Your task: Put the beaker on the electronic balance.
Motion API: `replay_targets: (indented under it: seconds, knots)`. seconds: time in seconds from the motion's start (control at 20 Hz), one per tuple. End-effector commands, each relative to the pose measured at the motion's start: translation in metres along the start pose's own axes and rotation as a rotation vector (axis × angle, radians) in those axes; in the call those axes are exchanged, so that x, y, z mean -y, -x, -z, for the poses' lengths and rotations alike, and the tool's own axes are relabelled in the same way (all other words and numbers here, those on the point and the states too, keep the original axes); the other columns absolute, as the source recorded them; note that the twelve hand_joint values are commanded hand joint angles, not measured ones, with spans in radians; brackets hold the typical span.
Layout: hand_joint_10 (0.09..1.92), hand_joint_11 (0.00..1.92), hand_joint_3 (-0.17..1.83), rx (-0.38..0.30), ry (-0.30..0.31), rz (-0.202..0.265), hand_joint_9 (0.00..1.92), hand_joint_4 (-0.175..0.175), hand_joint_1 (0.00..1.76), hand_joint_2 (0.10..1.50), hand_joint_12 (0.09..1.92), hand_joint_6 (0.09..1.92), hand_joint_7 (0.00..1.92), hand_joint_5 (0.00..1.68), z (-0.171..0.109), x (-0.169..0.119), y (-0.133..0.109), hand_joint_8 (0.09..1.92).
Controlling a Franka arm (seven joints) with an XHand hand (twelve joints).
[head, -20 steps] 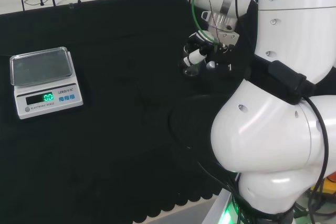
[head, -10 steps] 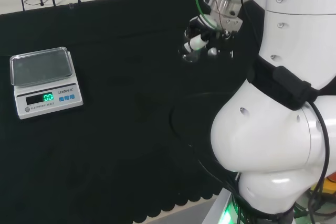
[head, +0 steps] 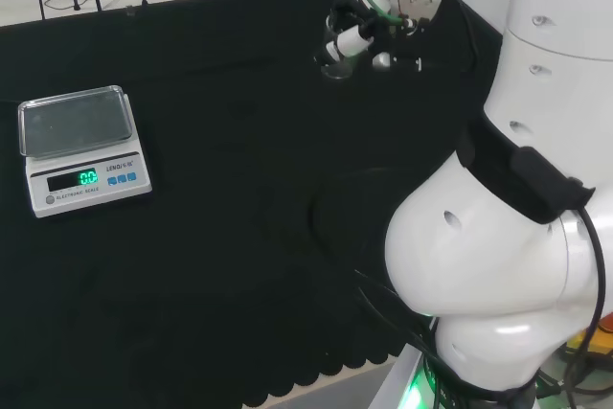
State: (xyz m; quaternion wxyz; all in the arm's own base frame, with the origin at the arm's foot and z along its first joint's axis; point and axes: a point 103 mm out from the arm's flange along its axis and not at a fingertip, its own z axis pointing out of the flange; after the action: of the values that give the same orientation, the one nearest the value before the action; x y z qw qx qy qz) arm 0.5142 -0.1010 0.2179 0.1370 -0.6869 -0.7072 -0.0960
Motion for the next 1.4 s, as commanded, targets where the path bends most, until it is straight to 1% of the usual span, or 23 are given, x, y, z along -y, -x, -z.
replay_targets:
  seconds: [0.05,0.1,0.15,0.25,0.3,0.5,0.6,0.7,0.8,0.9,1.05,1.2,1.4]
  knots:
    - [1.39,1.22,0.96,0.038,-0.065,0.134,1.11,-0.094,1.21,0.76,1.05,1.53,0.95,0.75,0.004,0.015,-0.095,1.56]
    - [1.39,1.22,0.96,0.047,-0.068,0.15,1.11,-0.095,1.21,0.76,1.05,1.53,0.95,0.75,0.004,0.016,-0.112,1.56]
    - [1.39,1.22,0.96,0.04,-0.067,0.164,1.11,-0.095,1.21,0.76,1.05,1.53,0.95,0.75,0.002,0.018,-0.132,1.56]
    - [1.39,1.22,0.96,0.059,-0.084,0.19,1.11,-0.096,1.21,0.76,1.05,1.53,0.95,0.75,-0.007,0.018,-0.173,1.56]
    - [1.39,1.22,0.96,0.058,-0.093,0.208,1.11,-0.096,1.21,0.76,1.05,1.53,0.95,0.75,-0.014,0.017,-0.193,1.56]
    - [1.39,1.21,0.97,0.082,-0.127,0.28,1.11,-0.097,1.21,0.76,1.05,1.53,0.95,0.76,-0.046,0.015,-0.282,1.56]
    - [1.39,1.21,0.97,0.072,-0.134,0.311,1.12,-0.098,1.22,0.75,1.05,1.52,0.95,0.76,-0.063,0.017,-0.319,1.55]
    - [1.39,1.21,0.97,0.072,-0.16,0.353,1.12,-0.098,1.22,0.75,1.05,1.52,0.96,0.77,-0.08,0.016,-0.351,1.55]
    - [1.39,1.21,0.97,0.069,-0.179,0.392,1.12,-0.096,1.22,0.75,1.05,1.52,0.96,0.77,-0.092,0.01,-0.37,1.55]
    - [1.38,1.21,0.98,0.083,-0.207,0.43,1.12,-0.096,1.22,0.74,1.05,1.51,0.96,0.77,-0.106,-0.001,-0.39,1.55]
    - [1.38,1.21,0.98,0.082,-0.244,0.451,1.12,-0.095,1.22,0.74,1.05,1.51,0.96,0.78,-0.126,-0.019,-0.41,1.55]
    - [1.38,1.21,0.98,0.089,-0.276,0.472,1.12,-0.095,1.22,0.74,1.05,1.51,0.96,0.78,-0.145,-0.044,-0.418,1.55]
    - [1.38,1.21,0.98,0.082,-0.285,0.483,1.13,-0.095,1.22,0.74,1.05,1.5,0.96,0.78,-0.154,-0.072,-0.417,1.55]
